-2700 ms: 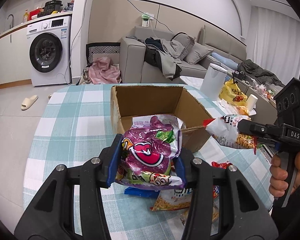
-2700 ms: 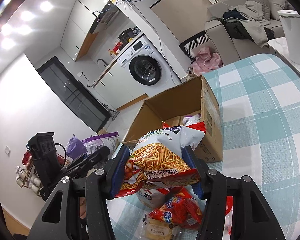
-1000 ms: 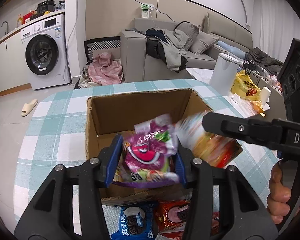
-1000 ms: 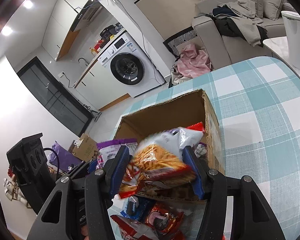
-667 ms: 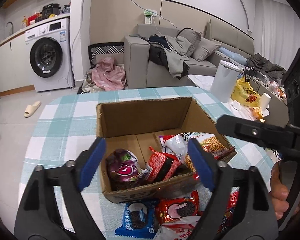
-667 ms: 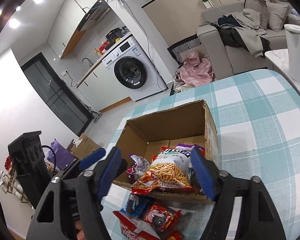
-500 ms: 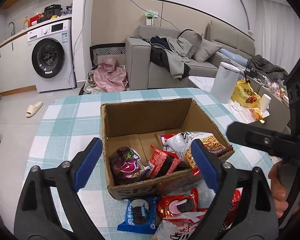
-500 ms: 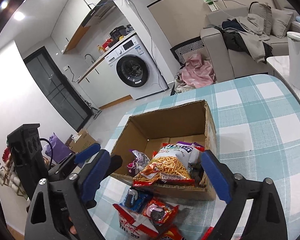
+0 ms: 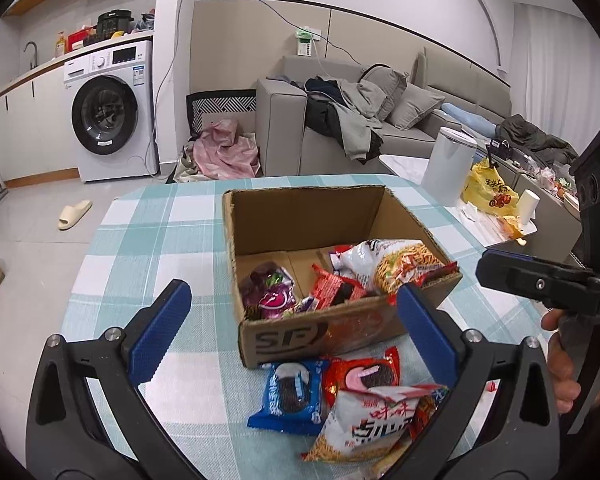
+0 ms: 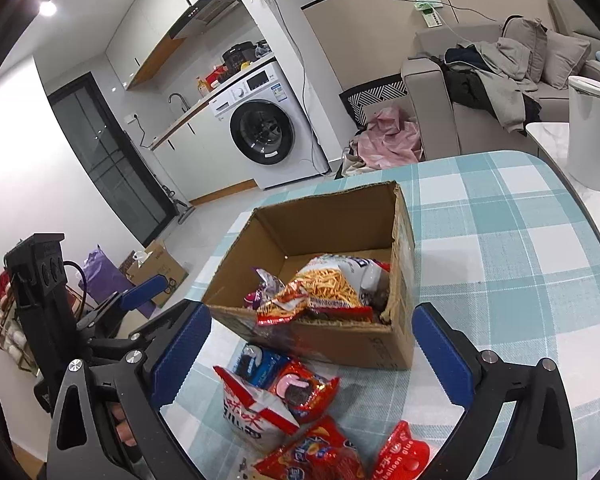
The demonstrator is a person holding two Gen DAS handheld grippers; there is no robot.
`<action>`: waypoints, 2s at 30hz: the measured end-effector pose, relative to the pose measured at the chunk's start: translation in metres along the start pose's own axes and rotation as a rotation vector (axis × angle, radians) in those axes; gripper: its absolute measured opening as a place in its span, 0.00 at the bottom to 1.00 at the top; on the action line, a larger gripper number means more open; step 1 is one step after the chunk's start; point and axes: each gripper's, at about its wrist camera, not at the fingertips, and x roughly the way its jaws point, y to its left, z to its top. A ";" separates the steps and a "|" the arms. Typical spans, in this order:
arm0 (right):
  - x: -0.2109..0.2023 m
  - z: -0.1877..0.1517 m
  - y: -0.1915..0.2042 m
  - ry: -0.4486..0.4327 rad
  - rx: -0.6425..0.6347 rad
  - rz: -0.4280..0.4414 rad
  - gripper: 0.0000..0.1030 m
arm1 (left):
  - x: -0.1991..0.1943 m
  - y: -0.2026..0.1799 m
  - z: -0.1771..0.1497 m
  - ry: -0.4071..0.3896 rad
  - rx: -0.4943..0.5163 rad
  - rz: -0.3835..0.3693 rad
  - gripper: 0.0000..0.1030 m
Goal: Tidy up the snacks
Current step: 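Open the left gripper inside the box while the right gripper releases the noodle bag, then move both tools back to the snacks lying in front of the box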
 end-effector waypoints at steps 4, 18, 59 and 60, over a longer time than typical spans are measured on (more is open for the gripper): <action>-0.005 -0.010 -0.002 0.010 -0.003 -0.010 0.99 | -0.010 0.003 -0.008 -0.003 -0.009 -0.002 0.99; -0.016 -0.042 -0.019 0.060 -0.006 -0.081 0.99 | -0.024 0.018 -0.034 0.019 -0.036 0.023 0.99; 0.012 -0.114 0.020 0.273 -0.239 -0.034 0.99 | -0.010 -0.016 -0.098 0.174 0.067 -0.025 0.99; 0.014 -0.116 0.021 0.278 -0.248 -0.034 0.99 | -0.009 -0.015 -0.098 0.177 0.066 -0.026 0.99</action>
